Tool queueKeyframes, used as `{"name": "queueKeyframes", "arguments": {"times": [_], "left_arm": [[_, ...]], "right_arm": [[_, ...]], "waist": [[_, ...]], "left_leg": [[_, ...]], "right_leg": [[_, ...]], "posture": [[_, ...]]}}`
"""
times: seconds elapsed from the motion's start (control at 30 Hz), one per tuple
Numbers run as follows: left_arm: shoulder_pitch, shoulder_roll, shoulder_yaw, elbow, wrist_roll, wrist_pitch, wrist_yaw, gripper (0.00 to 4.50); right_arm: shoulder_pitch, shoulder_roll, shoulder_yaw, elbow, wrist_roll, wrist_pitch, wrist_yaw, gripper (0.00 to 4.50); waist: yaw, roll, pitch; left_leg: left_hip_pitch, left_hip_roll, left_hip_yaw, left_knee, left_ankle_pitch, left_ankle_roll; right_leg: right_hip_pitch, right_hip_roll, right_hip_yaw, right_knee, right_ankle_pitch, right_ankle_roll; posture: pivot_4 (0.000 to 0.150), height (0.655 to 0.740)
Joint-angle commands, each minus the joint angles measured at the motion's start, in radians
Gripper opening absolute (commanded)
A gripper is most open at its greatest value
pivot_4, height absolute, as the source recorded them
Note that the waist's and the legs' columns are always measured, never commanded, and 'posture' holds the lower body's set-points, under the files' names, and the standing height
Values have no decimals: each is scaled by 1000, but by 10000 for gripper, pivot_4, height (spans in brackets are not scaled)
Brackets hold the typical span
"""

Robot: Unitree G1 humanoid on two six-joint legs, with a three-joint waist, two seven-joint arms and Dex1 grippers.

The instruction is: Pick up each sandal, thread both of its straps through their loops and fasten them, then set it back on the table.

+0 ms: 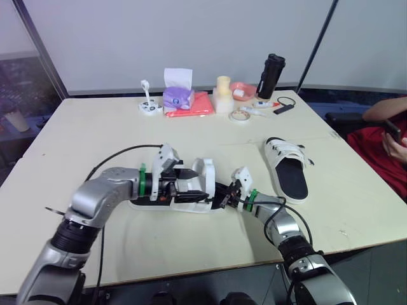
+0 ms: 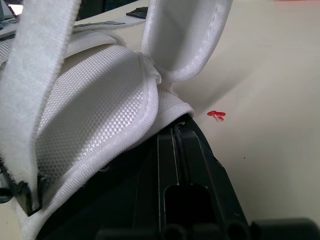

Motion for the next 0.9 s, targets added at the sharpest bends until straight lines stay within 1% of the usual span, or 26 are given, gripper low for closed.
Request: {"name": "queueKeyframes", "arguments": {"times": [0.03,0.13,0.2,0.23,0.3,0.4,0.5,0.6,0.7,0.9], "left_arm": [[-43,-38,-12,15,7,46,20,44557],[-72,-102,-16,86,18,75,48,44557],[-92,-151,6,143,21,79,76,44557],[-97,-165,13,160,23,74,81,39215],[-103,-174,14,175,30,69,77,31348],[-106,-181,15,181,35,68,76,15396],[-107,-185,22,185,38,71,80,520],[-122,-201,61,204,9,110,96,520],[-159,-223,133,243,-59,211,117,520],[-161,-199,169,261,-102,312,80,520]], "right_arm": [[67,-23,8,202,-87,80,-88,0],[66,-20,8,203,-87,80,-91,0],[65,-18,7,204,-87,80,-94,0],[66,-18,6,202,-86,80,-95,0],[69,-20,2,198,-83,80,-98,0],[78,-23,0,193,-83,78,-98,0],[84,-22,-1,190,-84,79,-99,0],[83,-20,-2,193,-85,78,-101,0],[77,-17,-3,200,-86,78,-104,0],[73,-13,-1,206,-89,76,-105,0]], "waist": [[0,0,0],[0,0,0],[1,0,0],[0,0,0],[-2,1,-1],[0,1,-1],[0,1,-1],[0,1,-1],[0,1,-1],[-2,2,-1]], "left_leg": [[0,0,0,0,0,0],[0,0,0,0,0,0],[0,0,0,0,0,0],[-1,0,0,0,0,0],[-1,-1,1,0,0,0],[-1,-1,1,0,0,0],[-1,-2,1,0,0,0],[-1,-2,1,0,0,0],[-1,-2,1,0,0,0],[-1,-3,1,0,0,0]], "right_leg": [[0,0,0,0,0,0],[-1,-1,0,0,0,0],[-1,-2,0,0,0,0],[-1,-2,0,0,0,0],[-1,-2,0,0,0,0],[-1,-2,-1,0,0,0],[-1,-3,-1,0,0,0],[-1,-4,-1,-1,0,0],[-2,-4,-1,-1,0,0],[-2,-4,-1,-1,0,0]], "posture": [[1500,7400],[1500,7400],[1500,7400],[1500,7400],[1500,7400],[1500,7400],[1500,7400],[1500,7400],[1500,7400],[1500,7400]]}}
